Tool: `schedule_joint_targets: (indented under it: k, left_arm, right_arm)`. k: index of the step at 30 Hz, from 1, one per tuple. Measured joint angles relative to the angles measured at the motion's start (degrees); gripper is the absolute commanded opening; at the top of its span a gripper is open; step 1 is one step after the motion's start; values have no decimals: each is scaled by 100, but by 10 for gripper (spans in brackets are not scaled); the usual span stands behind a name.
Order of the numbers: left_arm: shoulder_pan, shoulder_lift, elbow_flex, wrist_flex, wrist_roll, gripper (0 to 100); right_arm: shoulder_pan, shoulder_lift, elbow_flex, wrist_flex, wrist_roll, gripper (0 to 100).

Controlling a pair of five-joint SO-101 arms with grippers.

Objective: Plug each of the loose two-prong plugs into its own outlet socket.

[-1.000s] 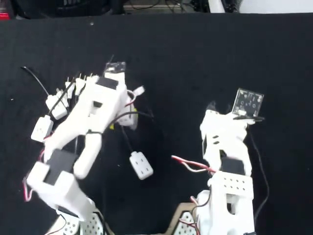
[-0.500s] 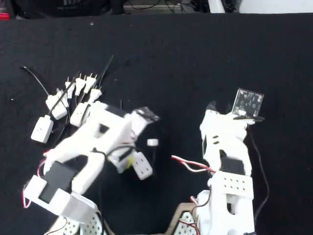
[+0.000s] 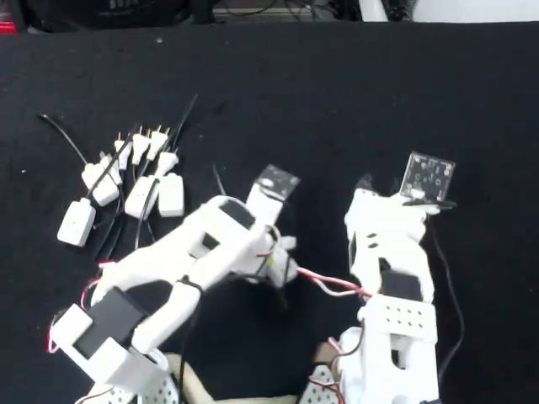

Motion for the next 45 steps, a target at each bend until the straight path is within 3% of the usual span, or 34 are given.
schedule_joint_targets:
  k: [9,15,19,24,29,34,38,45]
  left_arm:
    - [-668,0,-431,791,-211,170]
    - [-1125,0,-457,853,-220,170]
    - [-914,0,-466,949,-290,170]
    - [-62,0,-466,1415,-870,170]
    - [431,0,-316,686,-563,170]
    - [501,0,-44,-167,-352,170]
    - [501,-18,9,-774,-26,171]
    - [308,-18,9,-1196,404,171]
  right_arm:
    - [0,0,0,0,0,156]
    - [0,0,0,0,0,156]
    - [0,0,0,0,0,156]
    - [18,0,0,0,0,155]
    - [1081,-211,-404,360,62,155]
    - [2145,-607,-545,1679,1020,155]
    - [2215,-949,-193,2180,1644,155]
    - [2198,-1864,-18,3174,2013,155]
